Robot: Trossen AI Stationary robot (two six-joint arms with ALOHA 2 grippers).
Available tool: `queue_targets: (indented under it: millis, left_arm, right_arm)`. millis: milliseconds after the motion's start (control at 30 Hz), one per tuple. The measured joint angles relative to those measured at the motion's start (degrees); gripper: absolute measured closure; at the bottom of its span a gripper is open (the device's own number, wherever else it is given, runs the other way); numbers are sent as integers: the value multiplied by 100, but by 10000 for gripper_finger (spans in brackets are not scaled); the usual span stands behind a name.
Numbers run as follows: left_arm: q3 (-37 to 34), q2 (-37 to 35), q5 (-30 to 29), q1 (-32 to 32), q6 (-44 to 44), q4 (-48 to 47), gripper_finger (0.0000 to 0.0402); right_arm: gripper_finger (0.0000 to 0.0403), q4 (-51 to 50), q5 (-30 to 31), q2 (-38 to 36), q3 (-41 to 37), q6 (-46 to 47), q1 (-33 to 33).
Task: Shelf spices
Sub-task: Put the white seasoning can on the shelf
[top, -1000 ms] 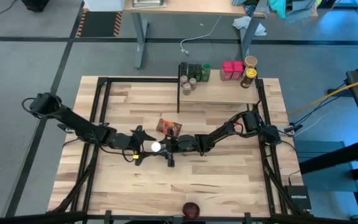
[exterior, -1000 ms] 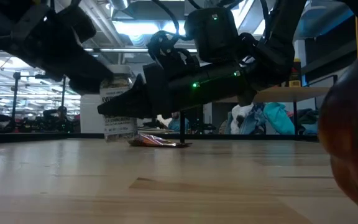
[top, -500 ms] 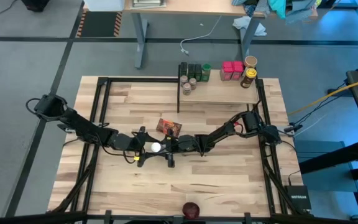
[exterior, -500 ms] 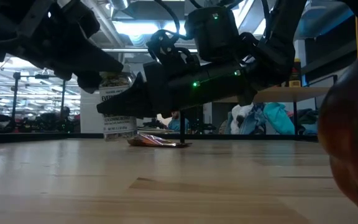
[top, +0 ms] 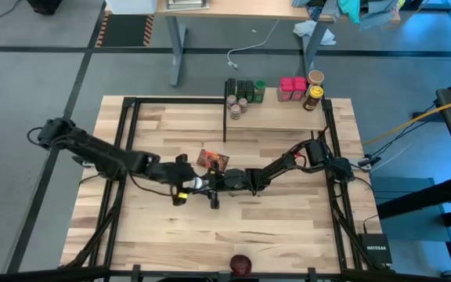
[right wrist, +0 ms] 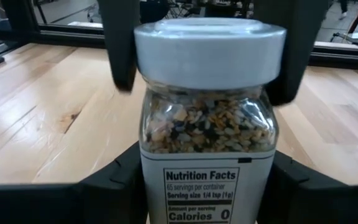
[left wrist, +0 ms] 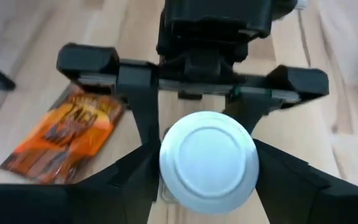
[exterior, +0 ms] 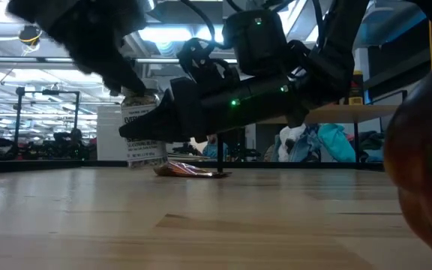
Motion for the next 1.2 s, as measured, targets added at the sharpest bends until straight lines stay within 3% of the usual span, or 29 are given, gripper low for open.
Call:
queue_targets:
  millis: [167,467,633,1200]
  left_arm:
    - [1281,397,509,267,176,-1834,164]
    - [2187,1544,1135,413,463,-3167,163]
    - [2297,1903,1152,409,486,-3314,163]
    - [2738,1855,1147,411,674,-3370,163]
  right_arm:
    - [200,-54,20,-4,2,-43,2]
    - [200,-191,-6,-4,2,-60,8]
    - [200,-226,-12,-4,-2,-48,11]
    - [200,-232,14,-4,0,-47,7]
